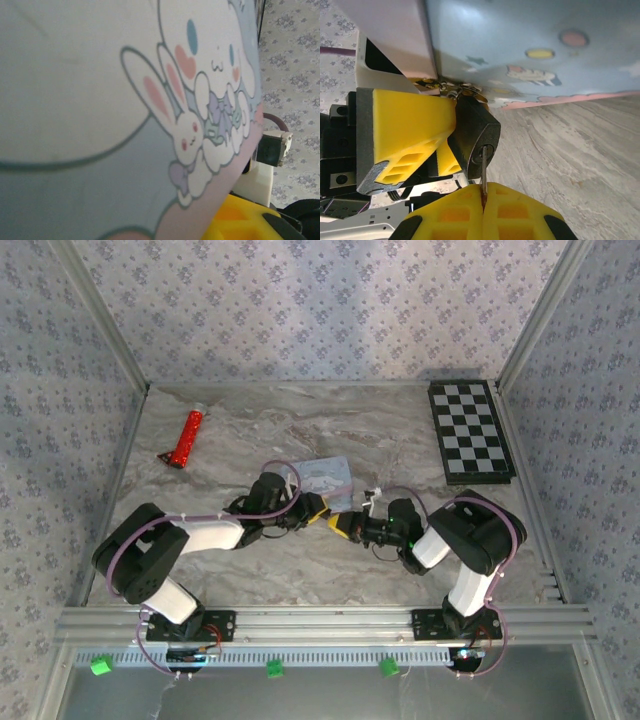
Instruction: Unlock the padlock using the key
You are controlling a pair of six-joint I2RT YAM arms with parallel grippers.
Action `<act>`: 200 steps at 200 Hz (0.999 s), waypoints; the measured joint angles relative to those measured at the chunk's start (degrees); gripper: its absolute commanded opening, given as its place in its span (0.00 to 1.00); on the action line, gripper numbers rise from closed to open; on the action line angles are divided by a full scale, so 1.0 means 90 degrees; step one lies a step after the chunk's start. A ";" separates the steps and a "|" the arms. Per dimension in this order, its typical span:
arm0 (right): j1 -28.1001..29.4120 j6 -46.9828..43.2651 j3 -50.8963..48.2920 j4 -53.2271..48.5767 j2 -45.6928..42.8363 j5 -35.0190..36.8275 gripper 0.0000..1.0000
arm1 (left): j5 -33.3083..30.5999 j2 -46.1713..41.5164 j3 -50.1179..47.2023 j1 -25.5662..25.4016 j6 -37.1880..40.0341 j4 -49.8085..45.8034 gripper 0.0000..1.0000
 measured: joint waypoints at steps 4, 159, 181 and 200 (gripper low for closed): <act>0.0000 0.0000 -0.0010 0.0000 0.0000 0.0002 0.00 | 0.0000 0.0000 -0.0002 -0.0002 0.0002 0.0000 0.32; 0.0561 -0.0126 -0.0447 0.0170 0.0204 0.0532 0.00 | -0.0223 0.0401 -0.0073 -0.0034 0.0073 0.0049 0.43; 0.0313 -0.0151 -0.0646 0.0189 0.0158 0.0554 0.00 | -0.0826 0.0117 -0.0039 -0.0257 0.0362 -0.0716 0.47; 0.0010 -0.0170 -0.0865 0.0185 0.0058 0.0549 0.00 | -0.1530 -0.0304 -0.0216 -0.0639 0.0583 -0.1154 0.51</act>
